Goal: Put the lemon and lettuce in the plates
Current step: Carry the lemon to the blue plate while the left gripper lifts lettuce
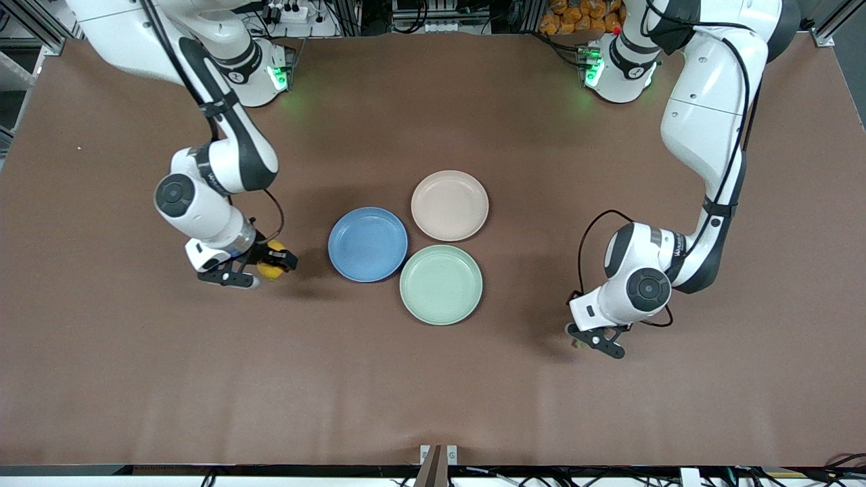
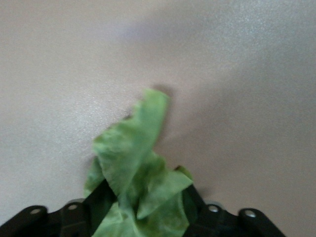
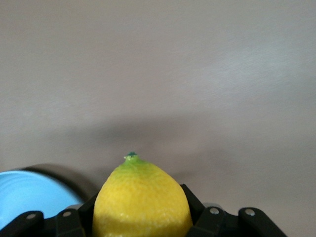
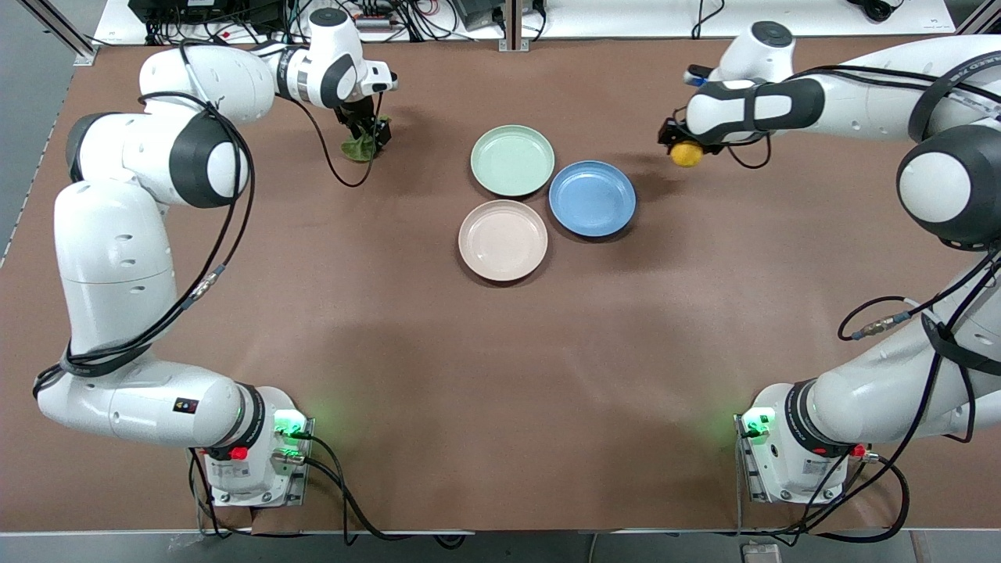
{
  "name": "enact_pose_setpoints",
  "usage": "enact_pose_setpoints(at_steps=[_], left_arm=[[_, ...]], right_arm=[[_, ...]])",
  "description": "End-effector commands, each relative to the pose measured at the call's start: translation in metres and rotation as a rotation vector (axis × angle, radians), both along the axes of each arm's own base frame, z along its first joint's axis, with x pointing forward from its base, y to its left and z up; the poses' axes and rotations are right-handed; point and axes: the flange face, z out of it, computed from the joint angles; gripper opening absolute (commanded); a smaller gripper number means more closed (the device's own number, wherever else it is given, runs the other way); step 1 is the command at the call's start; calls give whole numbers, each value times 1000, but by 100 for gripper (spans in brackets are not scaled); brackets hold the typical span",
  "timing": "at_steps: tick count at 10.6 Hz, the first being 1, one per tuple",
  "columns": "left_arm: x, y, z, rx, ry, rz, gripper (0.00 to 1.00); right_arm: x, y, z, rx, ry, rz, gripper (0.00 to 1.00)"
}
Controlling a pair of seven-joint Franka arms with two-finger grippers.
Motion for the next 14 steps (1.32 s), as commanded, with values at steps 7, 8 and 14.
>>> enact_pose_setpoints(at_steps=[7,8,14], left_arm=[[-4,-29,37,1,-44,76,0],[-7,-36,45,6,-32,81,0],[-69,-106,116,-9,107,223,0]], right_arm=[[-2,142,-34,-19,11,-85,17],[-8,156,-44,-35,15,-83,17],[-32,187,-73,-78,18,-91,25]])
